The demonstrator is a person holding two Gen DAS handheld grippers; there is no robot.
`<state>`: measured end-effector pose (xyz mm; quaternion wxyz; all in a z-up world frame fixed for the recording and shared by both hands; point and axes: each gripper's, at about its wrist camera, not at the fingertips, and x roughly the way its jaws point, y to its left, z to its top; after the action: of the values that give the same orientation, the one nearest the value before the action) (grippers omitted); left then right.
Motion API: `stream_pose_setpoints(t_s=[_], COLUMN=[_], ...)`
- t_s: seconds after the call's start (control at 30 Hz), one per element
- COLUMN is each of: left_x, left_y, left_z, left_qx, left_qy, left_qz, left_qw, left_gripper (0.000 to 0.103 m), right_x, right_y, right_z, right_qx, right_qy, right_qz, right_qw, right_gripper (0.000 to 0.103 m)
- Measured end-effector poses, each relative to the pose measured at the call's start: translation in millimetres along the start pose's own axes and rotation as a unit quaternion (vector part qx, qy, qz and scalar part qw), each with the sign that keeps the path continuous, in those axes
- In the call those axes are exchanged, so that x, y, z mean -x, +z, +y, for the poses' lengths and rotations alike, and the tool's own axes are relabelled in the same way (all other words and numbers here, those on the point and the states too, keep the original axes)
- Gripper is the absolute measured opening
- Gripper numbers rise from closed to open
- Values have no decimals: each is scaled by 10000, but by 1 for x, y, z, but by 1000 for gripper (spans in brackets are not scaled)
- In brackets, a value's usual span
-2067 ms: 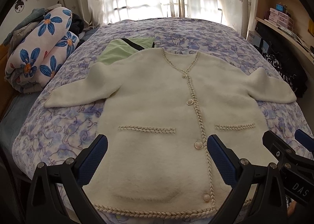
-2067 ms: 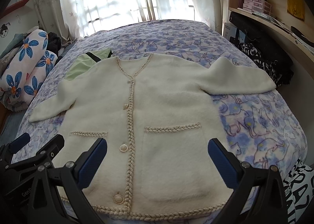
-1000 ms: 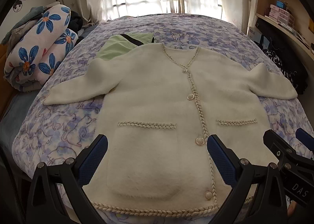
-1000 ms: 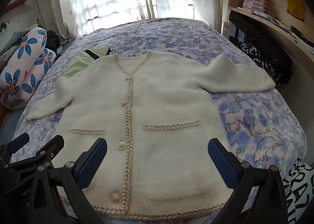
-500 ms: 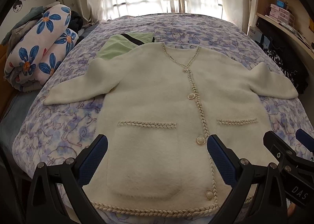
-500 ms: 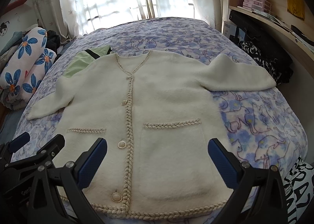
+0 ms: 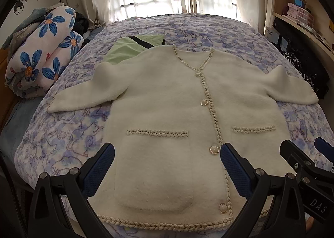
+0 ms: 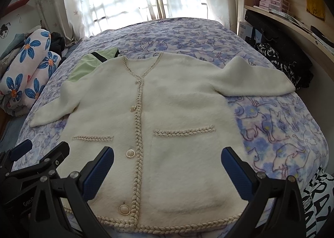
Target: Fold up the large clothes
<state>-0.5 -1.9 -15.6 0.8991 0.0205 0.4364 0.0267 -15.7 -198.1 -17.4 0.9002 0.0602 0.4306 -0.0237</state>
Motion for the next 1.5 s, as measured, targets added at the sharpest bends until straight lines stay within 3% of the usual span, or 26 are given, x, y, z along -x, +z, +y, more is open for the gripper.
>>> stream_pose_setpoints(t_s=[0.37,0.8,0.87,0.97,1.27,1.4,1.5], left_x=[2,24,24,20,3,-9,-15], left_y=[18,64,75,91,148,177,198], left_z=[-11,-45,-50,-57,-93,-116,-136], left_qx=[-133,-672,-720,-720,-888,-986,-1065], left_qy=[22,112,-26,-275,-457,-448,-511], left_qz=[-106,-914,-912,-844,-963,-1086,-1351], left_qw=[9999,9935,9932,9934,9903,9882,9838], left_gripper=[100,100,100,100,100,100,100], right_x=[7,27,31,36,37,23,2], right_y=[17,57,65,80,131,160,181], right_z=[1,-21,-26,-35,-81,-107,-139], right_qx=[6,-67,-79,-120,-366,-352,-571], right_qy=[-46,-67,-72,-272,-968,-1308,-1278], right_qz=[-144,-661,-762,-942,-1460,-1408,-1134], right_qw=[9999,9978,9970,9951,9839,9807,9836], right_gripper=[103,103,103,103,103,103,103])
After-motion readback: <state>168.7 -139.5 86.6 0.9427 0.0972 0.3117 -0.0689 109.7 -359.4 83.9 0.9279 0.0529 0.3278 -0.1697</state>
